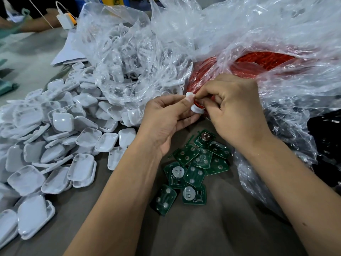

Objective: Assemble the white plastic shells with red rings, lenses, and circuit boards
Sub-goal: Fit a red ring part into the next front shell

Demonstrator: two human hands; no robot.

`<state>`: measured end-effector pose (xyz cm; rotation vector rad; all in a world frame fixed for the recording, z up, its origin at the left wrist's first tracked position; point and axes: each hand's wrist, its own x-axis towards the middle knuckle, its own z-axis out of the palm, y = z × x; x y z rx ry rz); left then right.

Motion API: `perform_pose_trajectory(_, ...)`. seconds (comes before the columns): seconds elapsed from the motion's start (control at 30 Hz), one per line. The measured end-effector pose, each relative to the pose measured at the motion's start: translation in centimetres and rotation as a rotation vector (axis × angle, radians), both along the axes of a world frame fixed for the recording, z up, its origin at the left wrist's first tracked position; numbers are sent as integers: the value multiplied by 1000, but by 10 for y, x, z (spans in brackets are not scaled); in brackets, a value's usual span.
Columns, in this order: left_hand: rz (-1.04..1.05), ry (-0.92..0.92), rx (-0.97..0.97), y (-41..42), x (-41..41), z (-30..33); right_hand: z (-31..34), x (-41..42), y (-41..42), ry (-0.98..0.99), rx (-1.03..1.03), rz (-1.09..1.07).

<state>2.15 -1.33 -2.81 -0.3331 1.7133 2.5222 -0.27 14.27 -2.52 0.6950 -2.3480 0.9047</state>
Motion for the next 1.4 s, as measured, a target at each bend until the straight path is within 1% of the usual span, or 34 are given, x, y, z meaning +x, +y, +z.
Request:
perform_pose_trajectory(0.3,53,35,26,9,1,-6,2,3,-2,-24,-27,-23)
perform_pose_trajectory(0.5,14,42,119,11,0,-5,2,5,-4,-14,-93,-79)
perform_pose_trajectory(0.67,-54,-8,168,2,-1,2,5,2,0,-205,-326,6)
perform_pose_trajectory(0.73,-65,-61,212,-5,-2,7,8,1,4,-279,-361,74)
perform_pose_trajectory(0.8,-52,-107,253,-14,-3,9,10,0,7,-322,-323,146)
perform_pose_trajectory(0.83,-51,-119,259,-18,-3,10,11,0,8,-313,-276,176)
perform_pose_trajectory(0.93,-71,-140,227,-24,-4,11,12,0,5,-223,-115,226)
perform_pose_trajectory(1.03,-76,-162,166,-26,-4,12,13,0,5,-181,-25,252)
perform_pose_trajectory(1.17,-64,-185,81,-26,-5,11,12,-1,6,-196,-11,302)
perform_pose_trajectory(1.3,-36,-177,-6,-23,-3,12,9,-1,5,-180,4,308)
perform_pose_trajectory(1.4,7,-135,-133,-21,-4,10,9,-1,3,-160,27,303)
